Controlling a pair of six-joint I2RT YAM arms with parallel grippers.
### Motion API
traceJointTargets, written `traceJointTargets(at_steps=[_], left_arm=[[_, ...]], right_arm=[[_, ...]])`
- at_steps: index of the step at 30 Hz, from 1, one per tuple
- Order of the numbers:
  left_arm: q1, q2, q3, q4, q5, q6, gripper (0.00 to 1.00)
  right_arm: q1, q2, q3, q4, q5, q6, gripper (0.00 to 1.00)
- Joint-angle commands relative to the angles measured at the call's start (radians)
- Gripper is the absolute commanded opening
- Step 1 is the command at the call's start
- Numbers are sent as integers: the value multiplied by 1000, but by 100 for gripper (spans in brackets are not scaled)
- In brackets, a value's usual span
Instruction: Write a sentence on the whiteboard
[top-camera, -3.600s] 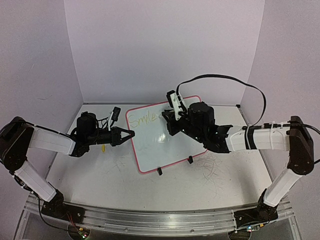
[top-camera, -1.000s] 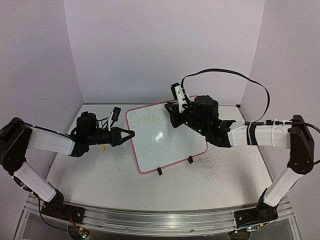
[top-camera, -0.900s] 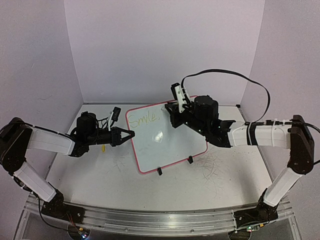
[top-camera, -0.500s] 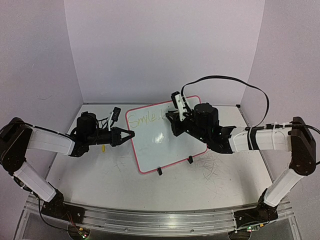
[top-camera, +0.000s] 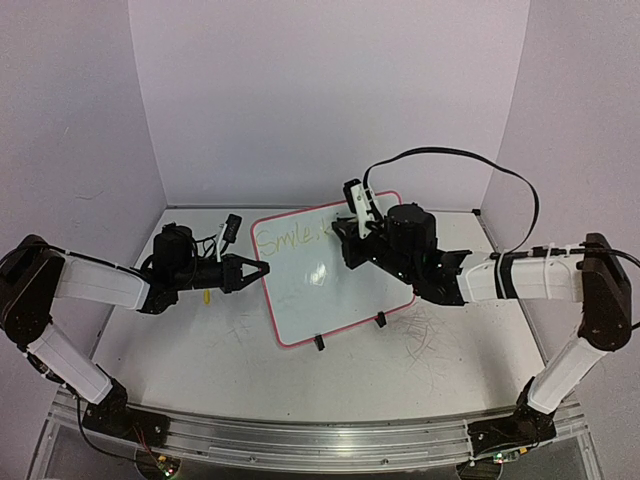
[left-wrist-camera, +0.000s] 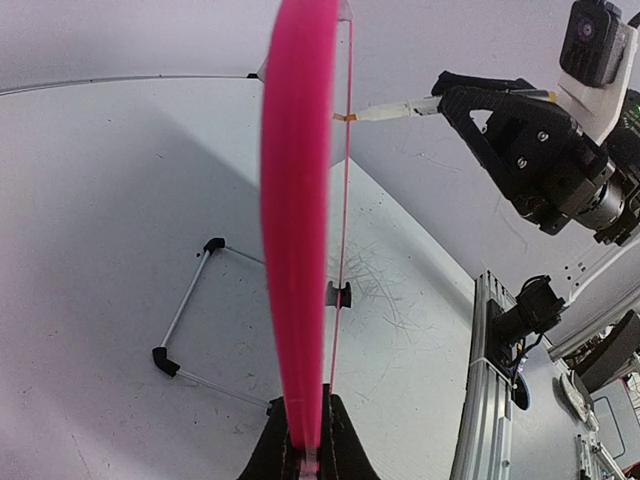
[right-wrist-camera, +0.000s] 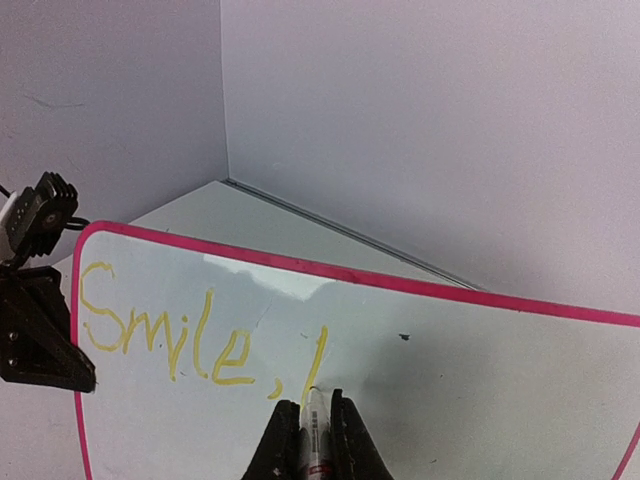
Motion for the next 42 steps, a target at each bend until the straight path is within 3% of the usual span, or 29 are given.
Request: traceJointTargets(at_steps=[1, 15, 34, 42], left_arm=[[-11, -12, 13, -35, -26, 64, 0], [-11, -14, 8, -36, -28, 68, 0], [-11, -24, 8, -40, -28, 64, 0], [-11, -30, 4, -45, -35, 63, 0]], right_arm=[[-5, 24, 66, 35, 39, -10, 0], [-7, 3, 44, 17, 125, 19, 0], [10, 11, -4, 16, -20, 98, 0], [11, -57, -12, 35, 8, 88, 0]])
